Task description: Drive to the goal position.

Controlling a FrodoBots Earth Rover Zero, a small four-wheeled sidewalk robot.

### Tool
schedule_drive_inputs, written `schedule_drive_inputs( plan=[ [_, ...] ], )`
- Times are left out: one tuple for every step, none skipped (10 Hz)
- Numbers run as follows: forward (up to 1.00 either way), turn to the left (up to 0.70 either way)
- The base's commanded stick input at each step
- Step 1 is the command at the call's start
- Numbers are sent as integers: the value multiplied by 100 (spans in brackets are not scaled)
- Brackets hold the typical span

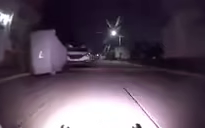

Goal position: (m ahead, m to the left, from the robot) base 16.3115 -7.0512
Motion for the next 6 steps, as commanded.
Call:
schedule_drive_inputs(
  plan=[
    [85,0],
    [85,0],
    [85,0],
    [85,0],
    [85,0],
    [85,-1]
  ],
)
